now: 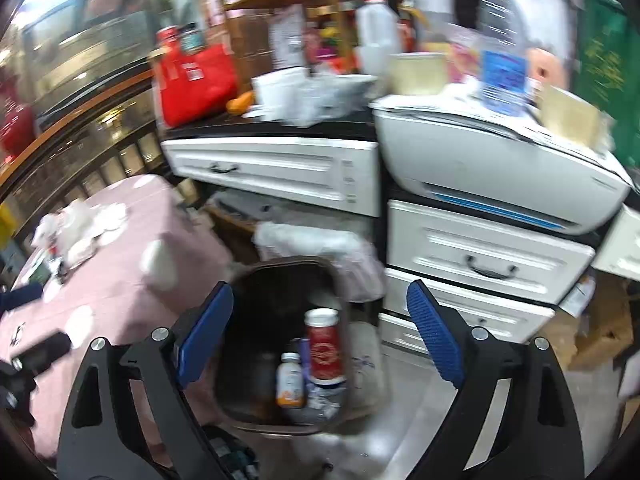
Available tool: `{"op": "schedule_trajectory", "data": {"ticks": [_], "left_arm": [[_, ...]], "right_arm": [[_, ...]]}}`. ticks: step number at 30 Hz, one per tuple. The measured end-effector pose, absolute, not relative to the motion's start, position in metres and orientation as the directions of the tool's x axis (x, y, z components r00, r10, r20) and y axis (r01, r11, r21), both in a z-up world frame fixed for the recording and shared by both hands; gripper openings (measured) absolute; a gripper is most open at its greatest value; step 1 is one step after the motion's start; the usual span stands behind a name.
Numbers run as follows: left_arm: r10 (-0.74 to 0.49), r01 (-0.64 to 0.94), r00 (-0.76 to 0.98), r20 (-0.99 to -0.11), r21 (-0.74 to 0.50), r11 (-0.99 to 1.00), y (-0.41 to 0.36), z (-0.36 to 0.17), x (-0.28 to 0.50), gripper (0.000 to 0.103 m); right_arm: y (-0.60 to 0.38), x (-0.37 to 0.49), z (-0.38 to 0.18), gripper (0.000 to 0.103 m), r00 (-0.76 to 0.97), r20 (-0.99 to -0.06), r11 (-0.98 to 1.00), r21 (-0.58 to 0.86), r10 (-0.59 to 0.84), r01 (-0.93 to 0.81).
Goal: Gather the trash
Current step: 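Move the left gripper back to the table and grasp the green carton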
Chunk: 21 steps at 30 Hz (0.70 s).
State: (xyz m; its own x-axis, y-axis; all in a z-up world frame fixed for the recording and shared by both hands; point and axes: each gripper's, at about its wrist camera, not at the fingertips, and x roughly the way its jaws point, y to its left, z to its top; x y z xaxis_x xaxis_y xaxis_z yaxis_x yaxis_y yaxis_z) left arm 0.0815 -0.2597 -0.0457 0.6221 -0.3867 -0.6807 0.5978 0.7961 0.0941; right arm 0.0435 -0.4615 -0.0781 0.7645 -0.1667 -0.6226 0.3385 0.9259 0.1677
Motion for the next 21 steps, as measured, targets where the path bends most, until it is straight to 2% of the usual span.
{"op": "schedule_trajectory", "data": {"ticks": [7, 14, 21], "left_arm": [[-0.323, 0.497, 0.696, -0.642, 0.106, 0.861, -0.189, -0.023, 0.096, 0.098], [-0.221, 0.374, 0.715, -0.663, 0.097, 0.922, -0.108, -0.019, 0.122, 0.097], [-0.096, 0.227, 0.731, -0.676, 0.108, 0.968, -0.028, -0.031, 0.144, 0.097]], "right_arm": [[-0.396, 0.077, -0.069, 0.088, 0.788, -0.615, 0.974, 0.163, -0.026, 0.159], [-0.329, 0.11, -0.061, 0.088, 0.778, -0.614, 0.986, 0.161, 0.13, -0.037], [-0.274, 0.137, -0.059, 0.088, 0.748, -0.625, 0.975, 0.143, 0.224, -0.172]]}}
